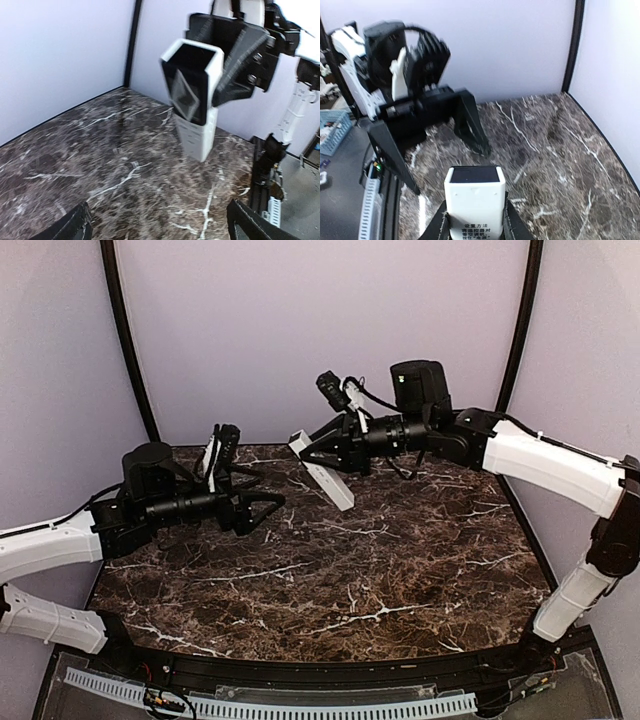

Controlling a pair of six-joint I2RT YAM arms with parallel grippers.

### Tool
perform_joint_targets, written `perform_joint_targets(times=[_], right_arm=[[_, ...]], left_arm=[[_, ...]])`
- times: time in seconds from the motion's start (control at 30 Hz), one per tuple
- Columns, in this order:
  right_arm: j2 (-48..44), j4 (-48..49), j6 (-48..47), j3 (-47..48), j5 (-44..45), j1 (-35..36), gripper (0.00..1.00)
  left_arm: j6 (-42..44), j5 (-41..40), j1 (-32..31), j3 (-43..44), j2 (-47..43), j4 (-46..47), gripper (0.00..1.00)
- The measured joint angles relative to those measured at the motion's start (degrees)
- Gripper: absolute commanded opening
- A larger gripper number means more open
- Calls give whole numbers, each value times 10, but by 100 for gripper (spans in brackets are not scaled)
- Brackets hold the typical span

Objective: Load the batteries into the remote control
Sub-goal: Pass from the right arm to the left

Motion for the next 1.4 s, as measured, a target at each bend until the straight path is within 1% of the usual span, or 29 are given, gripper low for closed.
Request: perform_joint_targets(times=[0.13,0.23,0.33,0.37,0.47,0.5,0.53,0.57,0.6,0.63,0.67,0.7,0.73,0.8,0.83,0.87,0.9,0.93,0.97,1.0,1.03,1.07,1.1,1.17,1.23,1.33,1.4], right_arm=[[-26,102,77,-28,-54,0,14],[-28,177,137,-47,-71,1,15],[-30,240,186,-67,-85,1,14],[-30,254,197,-70,-89,1,14],[-30,285,224,-73,-97,2,14],[-30,295,229,-73,-97,2,14],[-31,302,234,-74,-98,2,14],[-31,308,237,-75,-98,2,14],[-31,314,241,-75,-99,2,14],[-31,320,243,-77,-99,2,14],[-31,322,245,-78,-99,2,14],[-31,325,249,-80,-99,3,14],[-31,328,250,-81,-99,3,14],[-31,330,253,-82,-99,3,14],[-31,330,256,-83,-99,3,14],[-32,330,262,-83,-97,3,14],[-33,331,263,-84,-95,2,15],[-33,331,264,-84,-93,2,18],[-33,332,264,-84,-92,2,24],[-33,332,264,-84,-92,2,36],[-34,332,264,-86,-90,2,54],[-35,332,262,-88,-86,2,82],[-37,330,261,-91,-81,3,96],[-43,322,252,-97,-65,3,99],[-50,293,245,-98,-20,2,99],[-61,219,243,-88,89,-2,99],[-61,138,247,-65,206,-6,99]], left_arm=[[-6,65,-43,10,26,54,96],[-22,88,-54,19,51,93,96],[-37,94,-54,32,70,118,87],[-42,94,-54,40,77,124,83],[-57,100,-54,62,95,139,75],[-64,105,-54,68,100,146,70],[-71,110,-54,71,104,154,67],[-76,113,-54,71,107,161,60],[-82,114,-54,72,110,166,56],[-89,116,-54,73,114,170,48],[-93,117,-54,74,118,173,43],[-99,118,-54,75,121,175,33],[-101,119,-54,77,124,177,29],[-105,121,-54,78,128,179,15],[-104,123,-54,79,128,179,12],[-97,123,-54,79,128,179,4],[-97,123,-54,79,128,178,2],[-98,123,-54,80,128,177,0],[-100,122,-54,82,128,176,0],[-100,122,-54,83,129,174,0],[-100,121,-54,84,129,172,0],[-100,118,-54,85,129,169,0],[-104,113,-54,86,129,162,0],[-111,95,-56,93,129,139,0],[-119,60,-56,111,134,96,0],[-134,-17,-56,168,158,-8,0],[-148,-76,-56,223,192,-97,0]])
